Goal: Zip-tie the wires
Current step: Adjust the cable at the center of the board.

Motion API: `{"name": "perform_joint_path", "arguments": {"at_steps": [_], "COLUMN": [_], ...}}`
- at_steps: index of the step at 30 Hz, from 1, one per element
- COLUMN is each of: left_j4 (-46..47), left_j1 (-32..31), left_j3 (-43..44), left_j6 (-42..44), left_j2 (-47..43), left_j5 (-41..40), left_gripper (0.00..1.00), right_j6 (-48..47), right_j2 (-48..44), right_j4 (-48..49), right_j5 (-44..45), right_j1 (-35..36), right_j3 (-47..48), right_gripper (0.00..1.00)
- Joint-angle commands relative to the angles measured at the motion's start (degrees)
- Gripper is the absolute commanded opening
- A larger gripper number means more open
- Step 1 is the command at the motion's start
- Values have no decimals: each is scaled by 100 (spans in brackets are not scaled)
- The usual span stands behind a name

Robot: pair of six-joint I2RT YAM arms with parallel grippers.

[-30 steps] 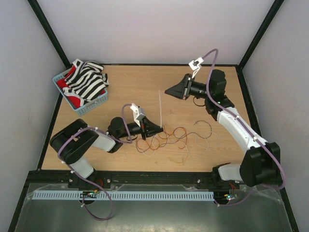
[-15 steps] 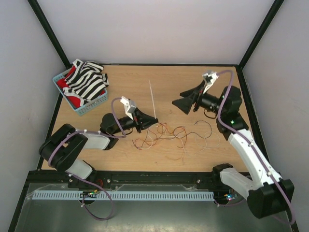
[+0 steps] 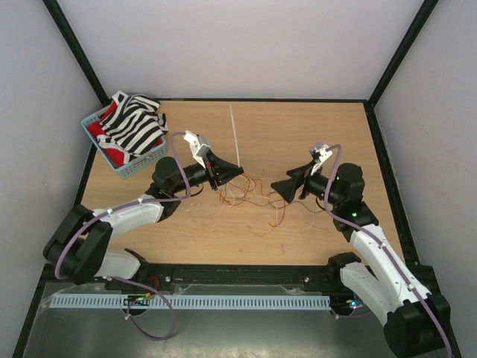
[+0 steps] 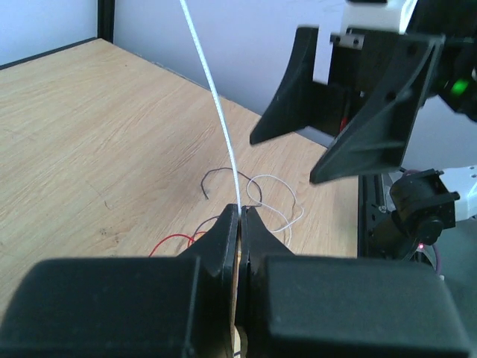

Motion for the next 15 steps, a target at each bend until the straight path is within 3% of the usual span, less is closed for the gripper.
{"name": "perform_joint_path", "arguments": {"at_steps": [1, 8, 15], "left_j4": [-1205, -1947, -2206], "left_j1": [84, 91, 91], "left_j3": [374, 629, 722], "left_j6": [17, -2, -108], "left_j2": [-282, -645, -735], "left_j5": [-46, -71, -55], "left_gripper": [0, 0, 0], "right_j6": [-37, 392, -292], "right_j2": [-104, 216, 997], "right_j4": [360, 1406, 1991], "right_j5": [-257, -557, -19], "right_j1": [-9, 56, 766], "right_j3": [-436, -1170, -1019], "right_gripper": [89, 87, 87]}}
